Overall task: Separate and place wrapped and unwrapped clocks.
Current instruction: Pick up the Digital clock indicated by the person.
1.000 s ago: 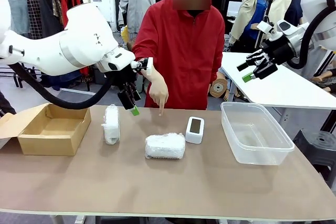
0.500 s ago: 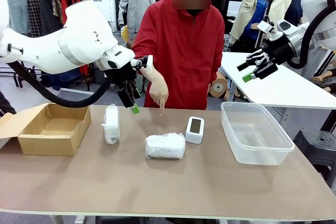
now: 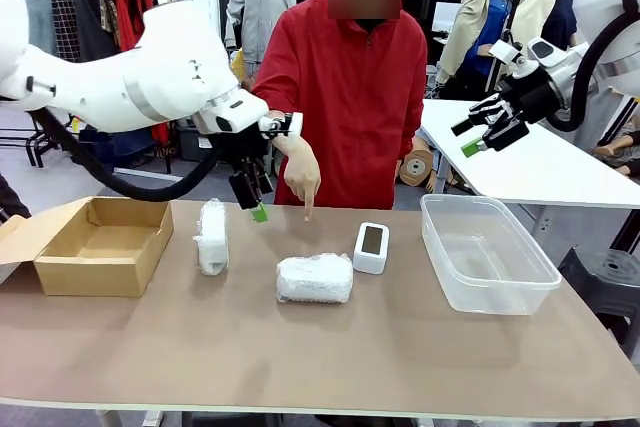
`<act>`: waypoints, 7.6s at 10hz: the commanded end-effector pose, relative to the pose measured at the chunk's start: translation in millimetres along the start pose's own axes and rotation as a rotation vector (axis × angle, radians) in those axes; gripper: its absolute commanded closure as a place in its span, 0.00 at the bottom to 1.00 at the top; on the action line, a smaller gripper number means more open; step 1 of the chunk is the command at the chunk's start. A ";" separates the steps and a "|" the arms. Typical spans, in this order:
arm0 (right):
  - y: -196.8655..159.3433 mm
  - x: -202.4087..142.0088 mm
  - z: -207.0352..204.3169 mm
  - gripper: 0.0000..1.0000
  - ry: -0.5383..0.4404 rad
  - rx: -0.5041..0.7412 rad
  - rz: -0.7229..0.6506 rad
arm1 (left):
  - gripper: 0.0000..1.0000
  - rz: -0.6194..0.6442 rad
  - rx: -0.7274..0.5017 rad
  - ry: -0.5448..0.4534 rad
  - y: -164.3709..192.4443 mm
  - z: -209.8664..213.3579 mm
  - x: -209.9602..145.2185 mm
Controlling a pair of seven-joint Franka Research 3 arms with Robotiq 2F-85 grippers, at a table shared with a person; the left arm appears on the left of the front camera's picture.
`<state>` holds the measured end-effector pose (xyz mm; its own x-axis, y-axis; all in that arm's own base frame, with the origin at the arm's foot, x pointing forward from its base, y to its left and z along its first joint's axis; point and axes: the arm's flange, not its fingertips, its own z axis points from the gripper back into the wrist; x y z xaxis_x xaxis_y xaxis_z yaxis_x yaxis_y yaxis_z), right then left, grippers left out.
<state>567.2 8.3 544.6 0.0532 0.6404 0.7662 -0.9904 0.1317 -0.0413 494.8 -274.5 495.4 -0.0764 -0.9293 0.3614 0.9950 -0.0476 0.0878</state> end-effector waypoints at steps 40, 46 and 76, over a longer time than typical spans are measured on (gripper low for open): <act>-0.5 0.5 0.5 0.00 0.001 -0.004 0.002 | 0.00 0.073 -0.098 0.175 24.9 -176.9 32.2; -0.5 0.5 0.5 0.00 0.001 -0.004 0.002 | 0.00 0.079 -0.119 0.156 28.6 -200.6 23.9; -0.5 0.5 0.5 0.00 0.001 -0.004 0.002 | 1.00 0.167 0.098 -0.021 -27.8 19.0 2.2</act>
<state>567.4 8.1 543.9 0.0544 0.6403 0.7662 -0.9904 0.1320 -0.0400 466.2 -268.5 510.1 0.0875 -0.9137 0.3969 0.9834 0.1429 0.1120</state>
